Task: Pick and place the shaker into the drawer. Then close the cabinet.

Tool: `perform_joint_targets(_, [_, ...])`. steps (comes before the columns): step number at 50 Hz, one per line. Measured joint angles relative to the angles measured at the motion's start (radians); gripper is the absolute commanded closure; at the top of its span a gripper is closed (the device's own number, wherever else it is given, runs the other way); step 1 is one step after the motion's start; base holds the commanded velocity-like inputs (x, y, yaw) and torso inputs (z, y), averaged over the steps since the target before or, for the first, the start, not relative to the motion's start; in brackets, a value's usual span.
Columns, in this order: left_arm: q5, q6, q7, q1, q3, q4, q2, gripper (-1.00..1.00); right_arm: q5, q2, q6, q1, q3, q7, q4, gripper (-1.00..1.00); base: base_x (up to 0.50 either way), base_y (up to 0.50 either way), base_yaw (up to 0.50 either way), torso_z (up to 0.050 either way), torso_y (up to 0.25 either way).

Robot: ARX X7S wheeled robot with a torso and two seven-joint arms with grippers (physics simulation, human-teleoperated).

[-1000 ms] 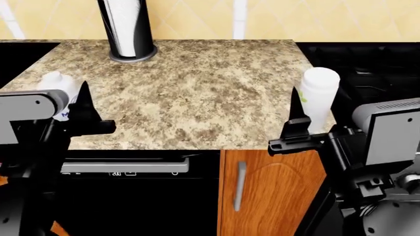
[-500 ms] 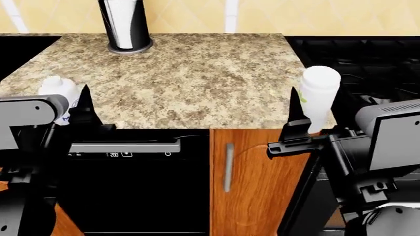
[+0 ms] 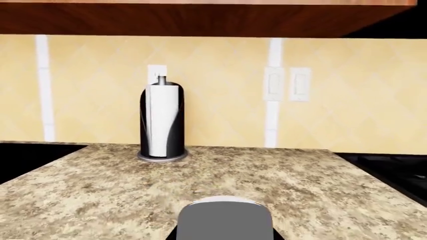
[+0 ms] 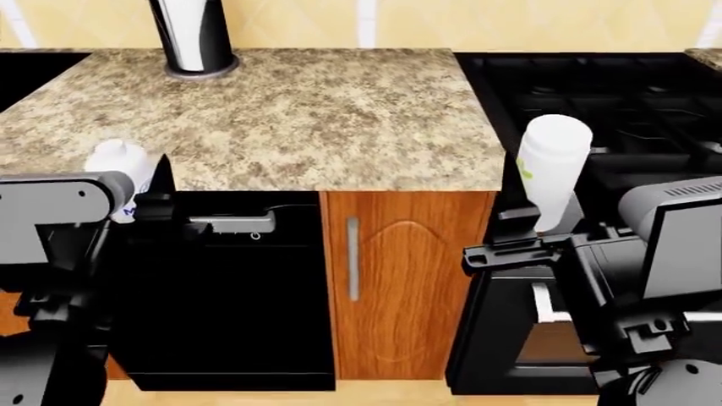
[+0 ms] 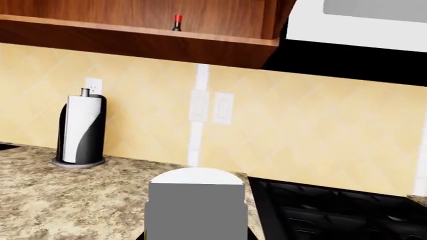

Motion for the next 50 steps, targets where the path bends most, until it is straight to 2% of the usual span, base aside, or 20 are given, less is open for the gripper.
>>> perform_joint_targets(14, [-0.023, 0.001, -0.017, 0.017, -0.01, 0.004, -0.002, 1.0, -0.022, 0.005, -0.055, -0.045, -0.016, -0.008, 0.01, 1.0, -0.41, -0.32, 0.0, 0.0, 0.0])
perform_joint_targets(28, [-0.051, 0.009, -0.032, 0.031, -0.019, 0.002, -0.003, 1.0, -0.034, 0.012, -0.084, -0.07, -0.023, -0.003, 0.015, 1.0, -0.15, -0.5, 0.0, 0.001, 0.0])
perform_joint_targets(50, [-0.086, 0.009, -0.059, 0.041, -0.02, 0.006, -0.013, 1.0, -0.027, 0.03, -0.107, -0.086, -0.025, 0.014, 0.009, 1.0, -0.02, -0.5, 0.0, 0.0, 0.0])
